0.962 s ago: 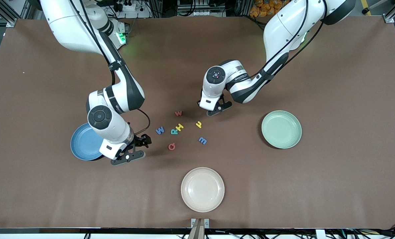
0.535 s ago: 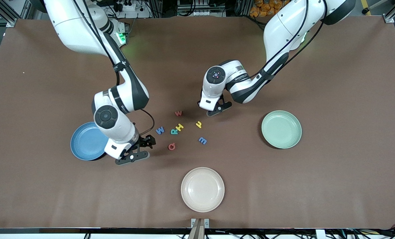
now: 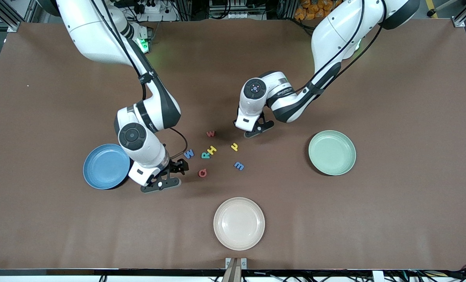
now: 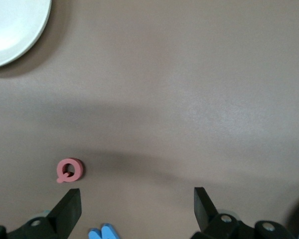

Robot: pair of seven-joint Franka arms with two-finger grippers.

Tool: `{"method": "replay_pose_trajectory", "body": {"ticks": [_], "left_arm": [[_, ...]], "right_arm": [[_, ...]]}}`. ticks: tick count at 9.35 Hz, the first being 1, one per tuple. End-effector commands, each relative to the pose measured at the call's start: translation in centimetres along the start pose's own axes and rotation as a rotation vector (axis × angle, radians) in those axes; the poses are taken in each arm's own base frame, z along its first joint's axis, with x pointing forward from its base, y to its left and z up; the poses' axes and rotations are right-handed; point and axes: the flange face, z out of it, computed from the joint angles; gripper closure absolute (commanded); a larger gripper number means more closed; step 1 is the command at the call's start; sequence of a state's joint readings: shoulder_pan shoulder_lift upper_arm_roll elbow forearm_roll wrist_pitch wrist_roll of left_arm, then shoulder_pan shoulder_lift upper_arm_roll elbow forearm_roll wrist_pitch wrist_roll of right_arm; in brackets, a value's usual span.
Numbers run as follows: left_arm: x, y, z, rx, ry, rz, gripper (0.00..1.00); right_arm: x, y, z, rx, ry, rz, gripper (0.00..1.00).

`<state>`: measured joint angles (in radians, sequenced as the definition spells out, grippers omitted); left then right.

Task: Sort uppercase to blue plate, lowercase to green plate
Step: 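Close the left gripper on the blue a and lift it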

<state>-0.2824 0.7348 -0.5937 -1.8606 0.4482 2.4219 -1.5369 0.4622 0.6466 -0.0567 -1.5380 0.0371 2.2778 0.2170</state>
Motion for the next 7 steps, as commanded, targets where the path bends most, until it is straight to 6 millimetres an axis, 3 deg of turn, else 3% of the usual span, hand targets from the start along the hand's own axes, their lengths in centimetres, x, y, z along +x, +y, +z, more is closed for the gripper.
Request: {"method": "replay_pose_trajectory", "body": {"ticks": [1, 4, 7], "left_arm": [[0.6, 0.0, -0.1, -0.008, 0.022, -0.001, 0.84], [1.4, 0.3, -1.3, -0.017, 0.036, 0.011, 0.86], [4.6, 0.2, -4.4, -0.009, 0.012, 0.012, 0.86]], "right_arm": [[0.4, -0.8, -0.1, -0.010, 0.013, 0.111, 0.00], [0.3, -0.7, 0.1, -0.013, 0.006, 0.159, 0.00], [0.2, -0.8, 0.1, -0.013, 0.002, 0.205, 0.00]]}}
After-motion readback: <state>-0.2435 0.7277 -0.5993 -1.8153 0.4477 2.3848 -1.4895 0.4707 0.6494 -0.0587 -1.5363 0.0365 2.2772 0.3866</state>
